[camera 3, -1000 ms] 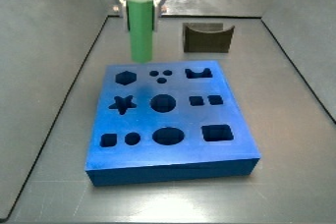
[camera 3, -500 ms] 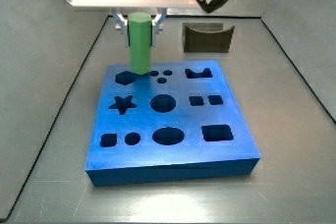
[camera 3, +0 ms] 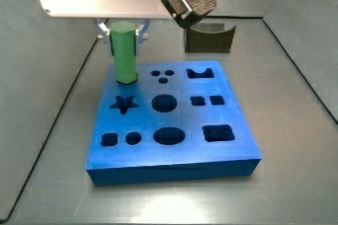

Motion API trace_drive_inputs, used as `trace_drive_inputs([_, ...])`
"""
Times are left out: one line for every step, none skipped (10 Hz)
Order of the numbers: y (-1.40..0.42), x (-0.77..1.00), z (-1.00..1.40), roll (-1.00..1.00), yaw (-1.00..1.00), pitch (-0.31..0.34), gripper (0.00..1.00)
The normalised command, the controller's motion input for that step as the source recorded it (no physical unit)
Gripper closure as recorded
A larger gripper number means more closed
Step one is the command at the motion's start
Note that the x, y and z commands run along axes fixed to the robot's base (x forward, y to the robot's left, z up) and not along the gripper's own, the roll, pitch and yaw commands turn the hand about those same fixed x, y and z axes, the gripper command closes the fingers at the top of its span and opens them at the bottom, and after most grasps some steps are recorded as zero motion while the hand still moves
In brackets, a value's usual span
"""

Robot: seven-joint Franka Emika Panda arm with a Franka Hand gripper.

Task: Pick up the hexagon object. Move up. Move to above the board. Insert the hexagon object.
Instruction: Insert the hexagon object.

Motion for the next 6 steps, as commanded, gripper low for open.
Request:
trace_drive_inputs([-0.06, 0.0, -0.99, -0.07, 0.0, -0.149, 1.0])
trace_drive_inputs([-0.11, 0.0, -1.0, 0.0, 0.0, 0.0, 1.0])
trace_drive_inputs([-0.07, 0.06, -1.0, 0.0, 0.0, 0.0, 1.0])
trace_drive_inputs([-0.08, 0.09, -1.0, -0.09, -0.05, 0.0, 1.0])
trace_drive_inputs([0.0, 0.0, -0.35, -0.2, 0.0, -0.263, 1.0])
trace_drive_inputs([-0.01, 0.0, 0.0, 0.02, 0.03, 0.0, 1.0])
